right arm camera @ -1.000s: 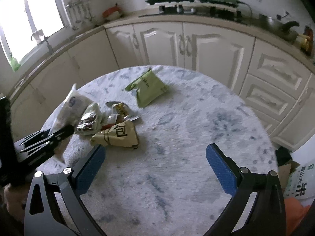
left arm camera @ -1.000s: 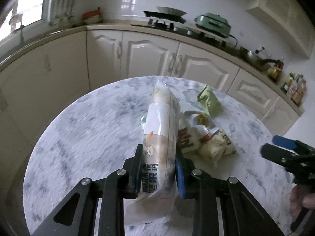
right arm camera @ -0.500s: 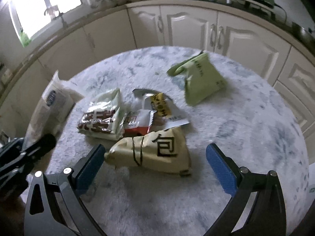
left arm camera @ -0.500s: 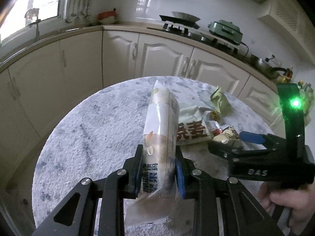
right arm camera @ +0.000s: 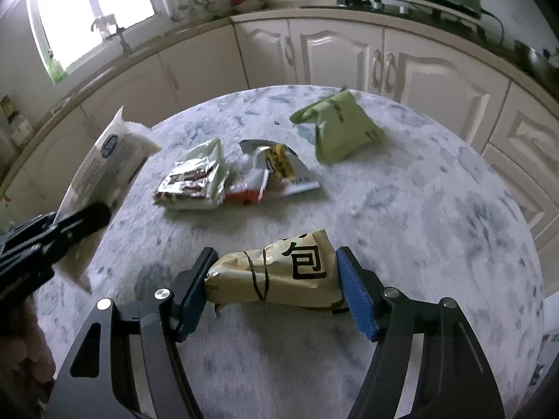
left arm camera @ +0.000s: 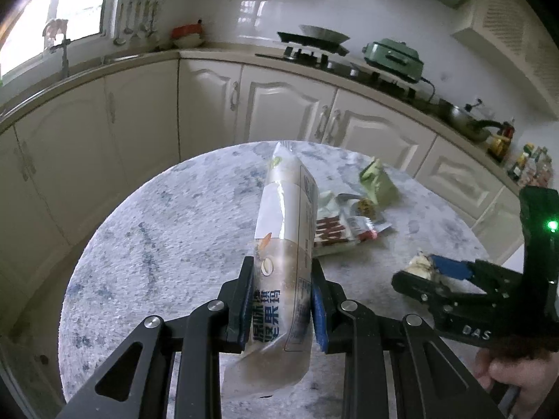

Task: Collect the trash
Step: 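Lift the bread bag and yellow bag above the table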

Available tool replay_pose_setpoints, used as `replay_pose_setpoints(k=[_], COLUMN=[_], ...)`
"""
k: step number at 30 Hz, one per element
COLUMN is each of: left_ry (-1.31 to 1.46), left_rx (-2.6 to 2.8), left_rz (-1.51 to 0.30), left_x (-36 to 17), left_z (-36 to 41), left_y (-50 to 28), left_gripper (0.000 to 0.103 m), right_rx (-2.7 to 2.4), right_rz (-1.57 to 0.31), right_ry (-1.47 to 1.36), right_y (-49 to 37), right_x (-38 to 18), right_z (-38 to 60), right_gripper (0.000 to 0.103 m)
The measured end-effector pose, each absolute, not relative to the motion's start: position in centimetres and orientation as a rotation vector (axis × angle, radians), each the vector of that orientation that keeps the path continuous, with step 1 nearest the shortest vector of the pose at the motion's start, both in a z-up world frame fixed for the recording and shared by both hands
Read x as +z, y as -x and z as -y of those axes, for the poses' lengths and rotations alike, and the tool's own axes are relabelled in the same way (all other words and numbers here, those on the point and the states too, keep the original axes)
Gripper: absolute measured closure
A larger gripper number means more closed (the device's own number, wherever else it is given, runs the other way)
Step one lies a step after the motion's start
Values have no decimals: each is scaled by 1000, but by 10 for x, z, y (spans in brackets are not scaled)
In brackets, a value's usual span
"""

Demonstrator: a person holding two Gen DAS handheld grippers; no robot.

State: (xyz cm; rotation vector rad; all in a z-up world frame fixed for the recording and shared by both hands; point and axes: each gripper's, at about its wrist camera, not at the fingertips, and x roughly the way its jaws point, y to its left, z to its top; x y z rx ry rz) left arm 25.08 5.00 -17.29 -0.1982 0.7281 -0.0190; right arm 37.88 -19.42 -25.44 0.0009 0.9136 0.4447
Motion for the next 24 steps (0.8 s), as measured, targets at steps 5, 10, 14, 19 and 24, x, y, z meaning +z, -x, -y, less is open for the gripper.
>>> replay_pose_setpoints(k=[5, 10, 14, 19, 24], left_ry=[178, 150, 129, 105, 75], left_rx=[-48, -79, -104, -135, -169], left_rz=[-705, -668, -638, -605, -567], left_x=[-161, -144, -130, -114, -97], left_z=[-37, -20, -3, 15, 37], left_y=[-244, -236, -227, -217, -211], left_gripper=[79, 78, 79, 78, 78], right_rx=[426, 401, 385, 367, 333], right_rz=[-875, -818, -779, -729, -677], right_ry=[-48, -84, -116, -150, -177], right_y=[-361, -344, -334, -321, -309], right_x=[-238, -215, -202, -185, -168], right_z=[218, 243, 260, 284, 313], right_gripper=[33, 33, 33, 33, 33])
